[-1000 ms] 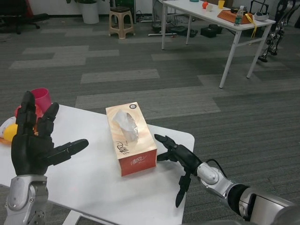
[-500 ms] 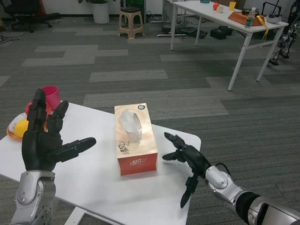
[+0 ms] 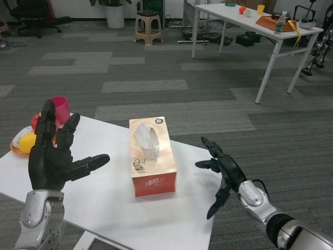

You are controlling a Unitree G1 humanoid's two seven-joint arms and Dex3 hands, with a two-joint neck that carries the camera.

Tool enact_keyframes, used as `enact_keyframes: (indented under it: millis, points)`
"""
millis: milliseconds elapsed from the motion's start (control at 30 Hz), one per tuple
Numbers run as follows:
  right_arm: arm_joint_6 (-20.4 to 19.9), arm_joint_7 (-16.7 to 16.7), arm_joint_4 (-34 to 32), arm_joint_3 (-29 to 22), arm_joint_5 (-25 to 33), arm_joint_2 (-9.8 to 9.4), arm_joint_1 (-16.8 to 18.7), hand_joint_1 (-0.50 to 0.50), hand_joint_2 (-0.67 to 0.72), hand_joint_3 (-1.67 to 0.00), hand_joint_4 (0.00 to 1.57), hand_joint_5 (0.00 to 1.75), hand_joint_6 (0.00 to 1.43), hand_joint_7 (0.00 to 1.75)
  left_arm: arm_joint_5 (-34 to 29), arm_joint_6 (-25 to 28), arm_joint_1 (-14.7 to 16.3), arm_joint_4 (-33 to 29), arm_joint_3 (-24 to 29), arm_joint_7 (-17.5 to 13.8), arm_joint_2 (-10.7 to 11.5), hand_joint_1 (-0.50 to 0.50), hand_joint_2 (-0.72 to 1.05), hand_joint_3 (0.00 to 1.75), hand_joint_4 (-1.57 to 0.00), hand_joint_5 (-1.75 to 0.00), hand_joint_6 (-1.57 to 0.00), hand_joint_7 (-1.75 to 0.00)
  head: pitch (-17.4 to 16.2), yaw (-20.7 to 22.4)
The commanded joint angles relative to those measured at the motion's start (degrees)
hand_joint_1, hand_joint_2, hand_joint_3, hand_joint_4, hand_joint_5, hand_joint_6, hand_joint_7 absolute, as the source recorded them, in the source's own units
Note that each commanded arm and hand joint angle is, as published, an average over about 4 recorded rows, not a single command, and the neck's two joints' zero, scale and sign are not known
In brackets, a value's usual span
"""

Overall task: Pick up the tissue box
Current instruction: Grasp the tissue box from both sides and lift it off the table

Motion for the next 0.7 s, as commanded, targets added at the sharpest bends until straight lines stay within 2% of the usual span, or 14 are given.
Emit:
enact_keyframes:
  millis: [33,100,167,233,367,533,700]
  points:
    - [-0.07,-0.64,3.78,1.40,0.21,1.86,-4.59,-0.38,0.30,-0.08,0.36,0.48,0.00,0.10,0.36,0.09,-0.45,1.25,-0.29,0.07,0.04,0.50,0.43,0.00,0.00,-0.69,0.00,0.00,0.01,0.09]
    - [0.00,-1.48,7.45,3.90,0.21,3.15,-8.07,-0.38,0.25,-0.08,0.31,0.41,0.00,0.09,0.97,0.50,-1.00,2.02,-0.82,0.02,0.04,0.50,0.43,0.00,0.00,-0.72,0.00,0.00,-0.06,0.51]
    - [0.09,-2.84,11.97,6.89,0.21,4.56,-11.93,-0.38,0.22,-0.08,0.22,0.27,0.00,0.12,1.76,1.47,-1.74,3.07,-1.61,-0.15,0.09,0.50,0.43,0.00,0.00,-0.72,0.00,0.00,-0.28,1.10]
    - [0.15,-4.25,15.25,8.74,0.21,5.72,-14.44,-0.38,0.22,-0.08,0.16,0.19,0.00,0.10,2.73,3.07,-2.34,3.76,-2.14,-0.46,0.22,0.50,0.43,0.00,0.00,-0.67,0.00,0.00,-0.35,1.33]
    - [0.24,-6.97,19.16,10.63,0.21,7.44,-17.21,-0.38,0.23,-0.08,0.11,0.19,0.00,0.12,3.83,7.07,-3.88,4.77,-3.90,-2.48,0.97,0.50,0.43,0.00,0.00,-0.62,0.00,0.00,-0.02,1.55]
    - [0.42,-10.66,23.07,12.47,0.12,9.41,-20.19,-0.33,0.22,-0.08,0.03,0.10,0.00,0.09,3.83,12.92,-7.35,7.27,-7.37,-7.14,2.28,0.50,0.43,0.00,0.00,-0.62,0.00,0.00,-0.01,1.26]
    - [0.70,-12.64,25.00,14.54,0.12,10.40,-21.93,-0.33,0.27,-0.08,0.06,0.10,0.00,0.09,3.83,16.21,-9.55,8.55,-9.41,-10.59,2.83,0.50,0.47,0.00,0.00,-0.62,0.00,0.00,0.01,0.89]
